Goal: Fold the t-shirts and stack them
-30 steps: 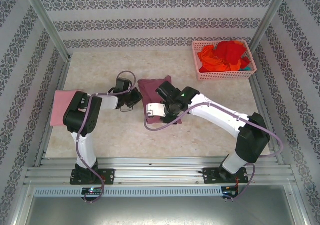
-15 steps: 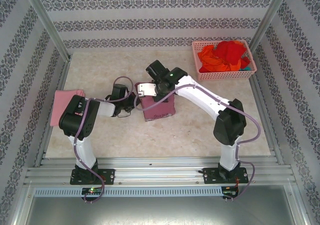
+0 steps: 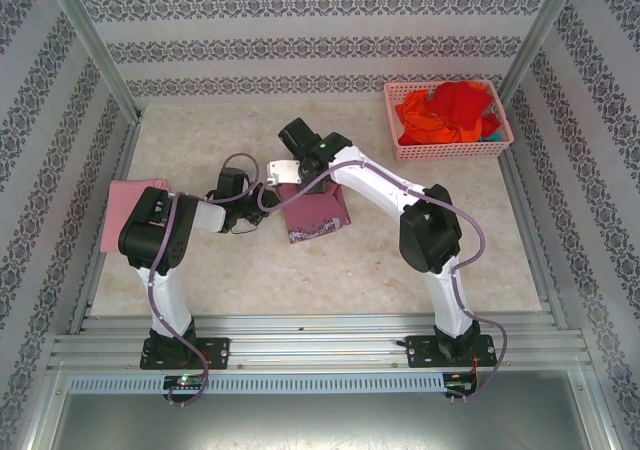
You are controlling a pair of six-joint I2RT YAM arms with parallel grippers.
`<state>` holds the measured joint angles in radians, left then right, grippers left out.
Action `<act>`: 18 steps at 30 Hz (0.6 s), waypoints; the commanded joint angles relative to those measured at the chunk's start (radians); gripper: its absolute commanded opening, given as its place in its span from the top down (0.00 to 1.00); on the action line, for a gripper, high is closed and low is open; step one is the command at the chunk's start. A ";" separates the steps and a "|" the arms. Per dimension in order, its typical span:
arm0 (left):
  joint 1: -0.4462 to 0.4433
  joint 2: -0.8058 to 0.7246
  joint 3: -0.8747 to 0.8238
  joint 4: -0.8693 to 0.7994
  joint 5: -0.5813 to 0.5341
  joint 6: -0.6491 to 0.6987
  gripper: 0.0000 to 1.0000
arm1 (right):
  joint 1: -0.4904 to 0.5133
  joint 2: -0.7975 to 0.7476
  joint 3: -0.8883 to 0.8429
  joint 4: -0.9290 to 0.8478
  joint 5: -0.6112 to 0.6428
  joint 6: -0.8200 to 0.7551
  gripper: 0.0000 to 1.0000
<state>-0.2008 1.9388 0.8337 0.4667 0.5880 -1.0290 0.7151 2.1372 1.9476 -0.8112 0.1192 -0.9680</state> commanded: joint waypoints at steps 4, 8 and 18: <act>-0.001 0.101 -0.033 -0.131 -0.081 0.032 1.00 | -0.017 0.050 0.058 0.089 0.041 0.004 1.00; 0.003 0.103 -0.035 -0.132 -0.081 0.042 1.00 | -0.024 0.070 0.060 0.147 0.053 0.011 1.00; 0.009 0.115 -0.030 -0.132 -0.075 0.052 1.00 | -0.034 0.122 0.106 0.225 0.051 0.019 1.00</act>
<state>-0.1932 1.9461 0.8364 0.4702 0.6121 -1.0241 0.6907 2.2421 2.0167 -0.6445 0.1600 -0.9672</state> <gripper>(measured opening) 0.048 0.042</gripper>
